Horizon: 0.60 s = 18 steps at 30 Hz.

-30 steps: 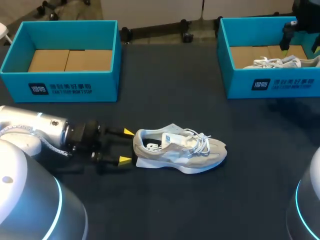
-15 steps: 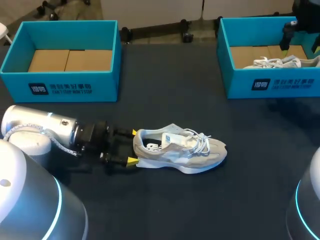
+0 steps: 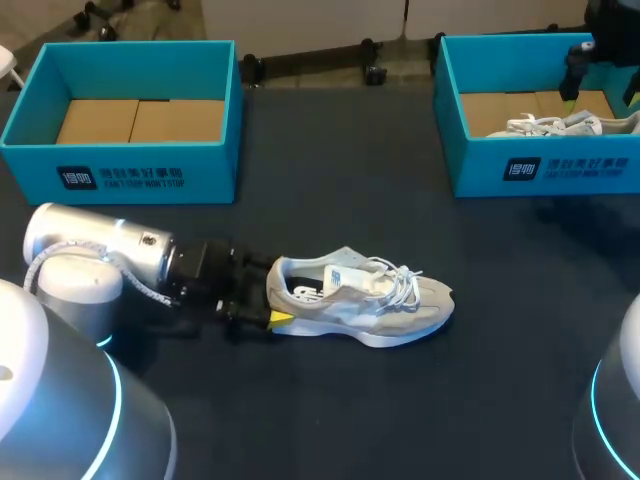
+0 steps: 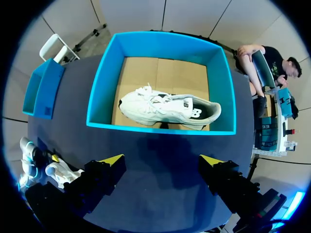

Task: Take the shoe out of the shoebox, open the shoe tongue, remove and reinsert the insole, then place the shoe into the shoebox

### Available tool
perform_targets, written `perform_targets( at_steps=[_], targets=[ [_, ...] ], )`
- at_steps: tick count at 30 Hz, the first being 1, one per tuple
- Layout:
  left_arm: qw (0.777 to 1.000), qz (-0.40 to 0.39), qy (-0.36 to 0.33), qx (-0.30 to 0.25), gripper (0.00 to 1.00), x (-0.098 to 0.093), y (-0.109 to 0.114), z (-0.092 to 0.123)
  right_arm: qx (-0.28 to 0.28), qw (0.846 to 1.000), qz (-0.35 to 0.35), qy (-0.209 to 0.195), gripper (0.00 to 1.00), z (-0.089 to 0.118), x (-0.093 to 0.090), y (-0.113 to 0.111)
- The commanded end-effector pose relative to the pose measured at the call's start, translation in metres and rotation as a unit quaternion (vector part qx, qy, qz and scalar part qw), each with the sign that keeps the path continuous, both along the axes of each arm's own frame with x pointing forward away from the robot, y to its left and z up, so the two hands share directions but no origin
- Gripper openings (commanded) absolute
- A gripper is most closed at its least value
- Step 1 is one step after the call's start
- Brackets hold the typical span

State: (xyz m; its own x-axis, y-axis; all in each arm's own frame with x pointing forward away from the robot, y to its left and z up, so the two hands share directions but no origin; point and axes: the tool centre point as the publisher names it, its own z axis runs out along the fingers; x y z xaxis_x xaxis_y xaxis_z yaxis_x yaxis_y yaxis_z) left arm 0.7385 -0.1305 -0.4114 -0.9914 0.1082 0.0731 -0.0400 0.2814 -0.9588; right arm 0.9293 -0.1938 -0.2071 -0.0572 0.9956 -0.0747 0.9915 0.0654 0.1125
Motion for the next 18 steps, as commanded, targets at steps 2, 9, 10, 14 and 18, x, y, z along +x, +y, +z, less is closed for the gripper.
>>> perform_targets(
  at_steps=[2,9,10,14,18],
  targets=[
    [1.000,-0.002,0.003,-0.001,1.00,0.0030,-0.0088,-0.0047,0.000,1.000,0.000,0.000,1.00,-0.0003,-0.0002,-0.0001],
    [1.000,-0.010,0.006,0.002,1.00,-0.0003,-0.0128,-0.0091,0.000,1.000,0.000,0.000,1.00,-0.0003,-0.0002,-0.0001],
    [1.000,-0.010,0.007,0.002,1.00,-0.0006,-0.0129,-0.0094,0.000,1.000,0.000,0.000,1.00,-0.0003,-0.0002,-0.0001],
    [1.000,-0.009,0.010,0.006,1.00,-0.0015,-0.0131,-0.0133,0.000,1.000,0.000,0.000,1.00,-0.0003,-0.0002,-0.0001],
    [1.000,-0.003,0.011,0.004,0.75,-0.0002,-0.0133,-0.0137,0.000,1.000,0.000,0.000,1.00,-0.0003,-0.0002,-0.0001]
  ],
)
